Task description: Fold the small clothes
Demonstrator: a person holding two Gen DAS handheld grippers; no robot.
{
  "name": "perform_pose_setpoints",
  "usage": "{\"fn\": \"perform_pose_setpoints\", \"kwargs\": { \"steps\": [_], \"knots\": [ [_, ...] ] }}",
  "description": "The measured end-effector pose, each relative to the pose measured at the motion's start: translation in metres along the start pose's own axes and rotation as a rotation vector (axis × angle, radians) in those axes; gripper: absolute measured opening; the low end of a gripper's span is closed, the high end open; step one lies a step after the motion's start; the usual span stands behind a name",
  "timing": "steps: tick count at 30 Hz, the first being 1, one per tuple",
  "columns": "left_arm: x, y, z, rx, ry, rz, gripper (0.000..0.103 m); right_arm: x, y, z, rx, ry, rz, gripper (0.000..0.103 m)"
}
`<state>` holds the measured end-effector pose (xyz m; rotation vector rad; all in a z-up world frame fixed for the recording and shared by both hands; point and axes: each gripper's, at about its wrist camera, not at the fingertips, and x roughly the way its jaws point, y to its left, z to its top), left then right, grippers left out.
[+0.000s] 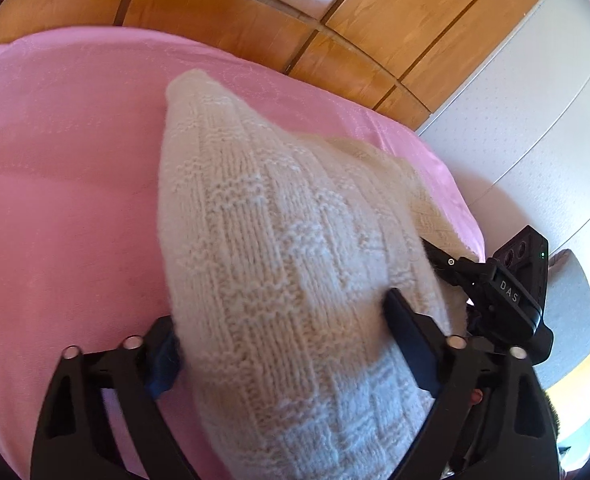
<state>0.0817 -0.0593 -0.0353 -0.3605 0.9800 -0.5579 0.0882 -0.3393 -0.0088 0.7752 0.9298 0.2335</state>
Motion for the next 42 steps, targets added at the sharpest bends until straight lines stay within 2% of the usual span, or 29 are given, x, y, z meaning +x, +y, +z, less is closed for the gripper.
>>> {"fn": "perform_pose_setpoints", "kwargs": {
  "steps": [5,11,14,18,25,33,37,42],
  "knots": [
    [-0.011,-0.009,-0.003,0.058,-0.033,0.03,0.066,-0.004,0.005,-0.004,-0.006,-0.018,0.014,0.06],
    [-0.022,-0.017,-0.01,0.099,-0.08,0.068,0.06,-0.012,0.028,-0.012,-0.094,-0.057,0.005,0.056],
    [-0.029,-0.019,-0.011,0.123,-0.1,0.08,0.059,-0.013,0.041,-0.014,-0.15,-0.056,-0.006,0.056],
    [-0.041,-0.016,-0.014,0.141,-0.127,0.101,0.058,-0.009,0.051,-0.018,-0.156,-0.041,0.008,0.056],
    [-0.07,-0.013,-0.017,0.173,-0.209,0.168,0.058,0.001,0.081,-0.03,-0.229,-0.018,0.024,0.055],
    [-0.091,0.004,-0.009,0.164,-0.26,0.215,0.058,0.022,0.109,-0.04,-0.278,0.006,0.054,0.055],
    [-0.099,0.012,-0.001,0.151,-0.29,0.222,0.058,0.031,0.125,-0.036,-0.326,-0.006,0.063,0.054],
    [-0.1,0.014,0.017,0.189,-0.346,0.25,0.058,0.043,0.138,-0.021,-0.358,-0.03,0.082,0.054]
  ]
}}
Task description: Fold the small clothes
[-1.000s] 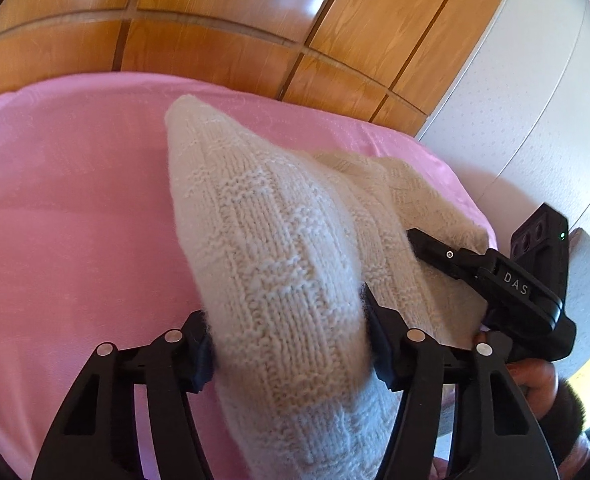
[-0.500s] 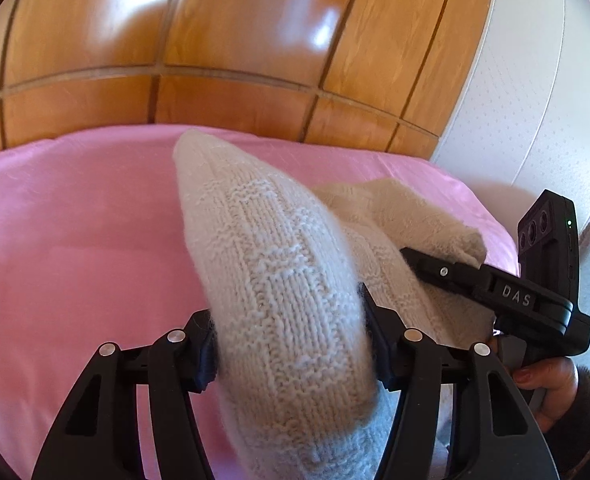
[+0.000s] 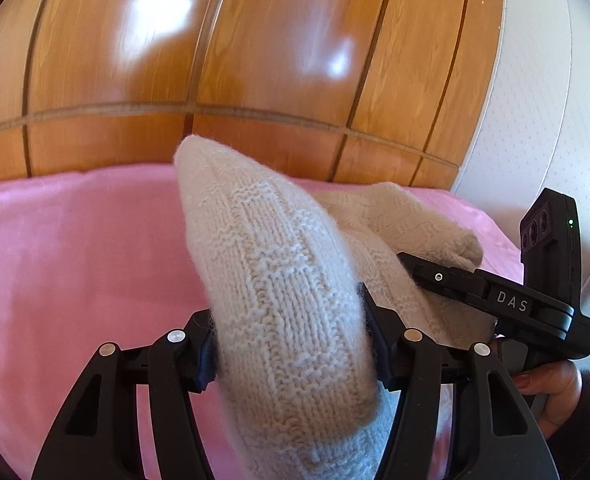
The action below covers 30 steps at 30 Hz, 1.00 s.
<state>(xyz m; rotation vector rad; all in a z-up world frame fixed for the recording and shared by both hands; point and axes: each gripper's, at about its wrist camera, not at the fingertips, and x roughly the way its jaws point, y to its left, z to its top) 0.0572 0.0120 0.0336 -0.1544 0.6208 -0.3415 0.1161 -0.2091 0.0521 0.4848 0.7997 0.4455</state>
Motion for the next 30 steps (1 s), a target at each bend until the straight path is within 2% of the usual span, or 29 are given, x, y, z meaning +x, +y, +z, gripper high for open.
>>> {"fn": "perform_pose_setpoints", "kwargs": {
  "steps": [12,17,21,27,29,30],
  "knots": [
    [0.046,0.003,0.048,0.016,-0.123,0.065,0.058,0.037,-0.004,0.065,-0.115,-0.084,0.006,0.054],
    [0.074,0.002,0.056,0.038,-0.168,0.104,0.058,0.055,-0.012,0.084,-0.192,-0.123,-0.015,0.054],
    [0.103,0.008,0.052,0.022,-0.138,0.139,0.058,0.078,-0.023,0.086,-0.235,-0.101,-0.06,0.054],
    [0.141,0.04,0.036,-0.139,-0.026,0.17,0.059,0.124,-0.043,0.075,-0.227,-0.015,-0.122,0.053],
    [0.146,0.051,0.034,-0.193,-0.014,0.137,0.062,0.136,-0.051,0.068,-0.216,0.015,-0.143,0.058],
    [0.149,0.056,0.033,-0.22,-0.006,0.12,0.065,0.139,-0.057,0.067,-0.194,0.03,-0.139,0.065]
  ]
}}
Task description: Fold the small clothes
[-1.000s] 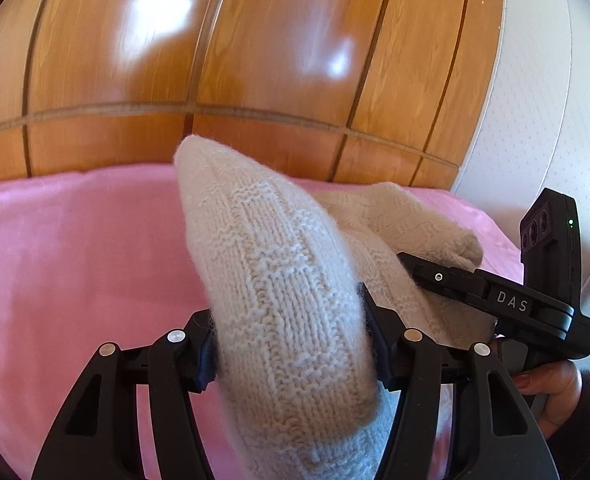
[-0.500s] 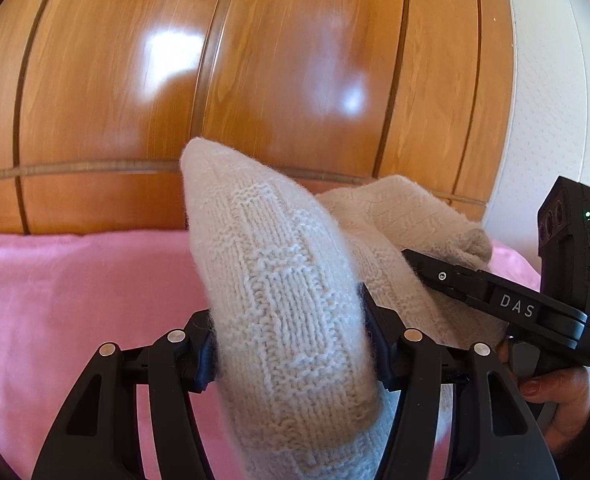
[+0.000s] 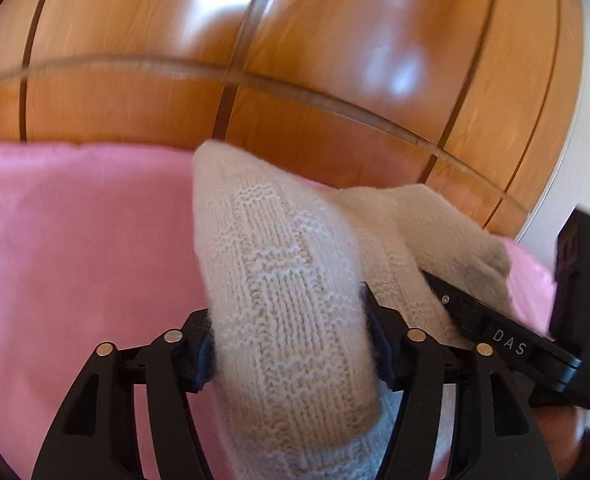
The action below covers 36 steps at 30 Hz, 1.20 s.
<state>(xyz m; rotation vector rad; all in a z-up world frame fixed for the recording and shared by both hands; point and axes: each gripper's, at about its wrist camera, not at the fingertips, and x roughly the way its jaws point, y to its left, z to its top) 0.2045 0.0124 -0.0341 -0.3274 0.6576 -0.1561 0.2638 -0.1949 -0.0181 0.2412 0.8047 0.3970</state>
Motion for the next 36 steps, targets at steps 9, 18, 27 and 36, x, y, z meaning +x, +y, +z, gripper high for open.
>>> {"fn": "perform_pose_setpoints", "kwargs": {
  "steps": [9,18,27,36],
  "knots": [
    [0.014,0.028,-0.001,-0.14,0.067,-0.085,0.084,0.013,-0.046,-0.002,0.223,0.062,0.064,0.084],
    [-0.007,0.026,-0.013,-0.109,0.05,-0.059,0.084,-0.026,-0.037,-0.02,0.235,0.009,-0.076,0.095],
    [-0.029,0.021,-0.024,-0.062,0.028,-0.017,0.084,-0.063,-0.04,-0.045,0.296,-0.05,-0.209,0.098],
    [-0.043,0.015,-0.034,-0.01,0.009,0.036,0.084,-0.086,-0.036,-0.058,0.333,-0.125,-0.203,0.101]
  ]
}}
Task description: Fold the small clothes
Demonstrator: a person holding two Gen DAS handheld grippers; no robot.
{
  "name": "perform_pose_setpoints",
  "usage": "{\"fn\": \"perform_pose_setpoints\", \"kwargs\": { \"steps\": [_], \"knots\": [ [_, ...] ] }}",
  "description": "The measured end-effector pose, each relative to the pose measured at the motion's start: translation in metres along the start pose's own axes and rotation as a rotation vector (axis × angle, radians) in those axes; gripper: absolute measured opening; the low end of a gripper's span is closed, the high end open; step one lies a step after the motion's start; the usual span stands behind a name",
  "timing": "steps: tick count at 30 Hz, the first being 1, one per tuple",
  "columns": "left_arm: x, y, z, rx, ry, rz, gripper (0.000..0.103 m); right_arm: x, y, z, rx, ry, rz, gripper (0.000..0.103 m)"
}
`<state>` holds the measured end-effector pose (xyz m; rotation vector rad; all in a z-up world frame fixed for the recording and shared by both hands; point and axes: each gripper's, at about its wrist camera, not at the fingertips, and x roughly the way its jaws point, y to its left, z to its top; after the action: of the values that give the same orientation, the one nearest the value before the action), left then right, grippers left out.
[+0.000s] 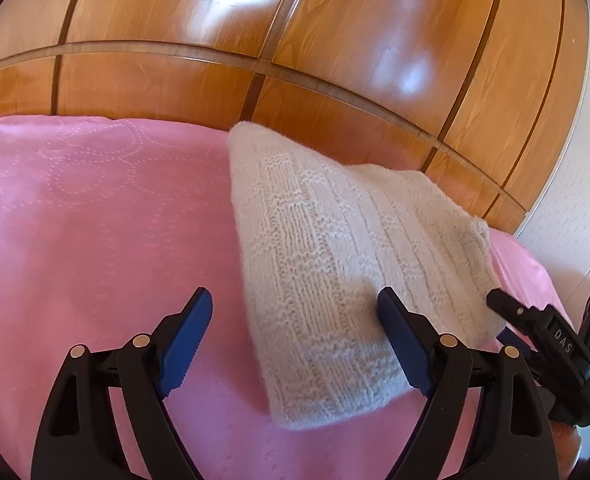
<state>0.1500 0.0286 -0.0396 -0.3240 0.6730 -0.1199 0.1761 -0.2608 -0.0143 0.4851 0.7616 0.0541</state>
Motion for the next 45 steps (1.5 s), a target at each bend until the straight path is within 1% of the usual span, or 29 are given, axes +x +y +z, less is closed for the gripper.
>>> {"fn": "perform_pose_setpoints", "kwargs": {
  "steps": [1,3,5,6,9,12,14,17,24,27,30,32,35,37,43,45],
  "knots": [
    [0.0,0.0,0.0,-0.002,0.001,0.006,0.084,0.003,0.003,0.0,-0.004,0.012,-0.01,0.101],
    [0.002,-0.001,0.0,0.006,0.014,0.041,0.084,0.007,0.002,0.0,0.006,0.031,-0.086,0.101],
    [0.008,-0.002,-0.002,0.019,0.053,0.07,0.085,0.01,-0.006,0.0,0.052,0.047,-0.171,0.101],
    [0.01,-0.002,-0.002,0.02,0.067,0.078,0.087,0.011,-0.009,0.0,0.062,0.053,-0.182,0.101],
    [0.013,0.001,-0.002,0.01,0.081,0.087,0.09,0.017,-0.001,0.0,0.016,0.074,-0.233,0.101],
    [0.005,0.004,-0.004,-0.005,0.074,0.077,0.09,0.015,-0.004,0.0,0.027,0.063,-0.214,0.101],
    [-0.005,0.004,-0.007,-0.006,0.061,0.088,0.09,0.01,-0.005,-0.002,0.029,0.045,-0.206,0.101],
    [-0.021,0.001,-0.014,0.007,0.033,0.108,0.09,0.004,-0.001,-0.006,0.015,0.029,-0.222,0.101],
    [-0.029,-0.002,-0.021,0.019,0.047,0.121,0.09,-0.005,0.005,-0.013,-0.005,0.014,-0.249,0.101],
    [-0.035,-0.007,-0.025,0.041,0.041,0.143,0.09,-0.009,0.006,-0.016,-0.011,0.011,-0.259,0.101],
    [-0.043,-0.014,-0.033,0.077,0.029,0.168,0.093,-0.013,0.006,-0.02,-0.015,0.009,-0.27,0.101],
    [-0.047,-0.018,-0.036,0.095,0.02,0.17,0.093,-0.016,0.006,-0.022,-0.02,0.008,-0.278,0.101],
    [-0.053,-0.023,-0.041,0.117,0.004,0.177,0.097,-0.018,0.007,-0.026,-0.034,0.017,-0.287,0.101],
    [-0.054,-0.023,-0.042,0.119,-0.001,0.175,0.097,-0.019,0.008,-0.027,-0.042,0.02,-0.29,0.101],
    [-0.054,-0.015,-0.045,0.078,0.029,0.199,0.097,-0.023,0.014,-0.034,-0.082,0.032,-0.295,0.101],
    [-0.055,-0.014,-0.047,0.072,0.036,0.212,0.099,-0.025,0.016,-0.037,-0.093,0.034,-0.295,0.101]
  ]
}}
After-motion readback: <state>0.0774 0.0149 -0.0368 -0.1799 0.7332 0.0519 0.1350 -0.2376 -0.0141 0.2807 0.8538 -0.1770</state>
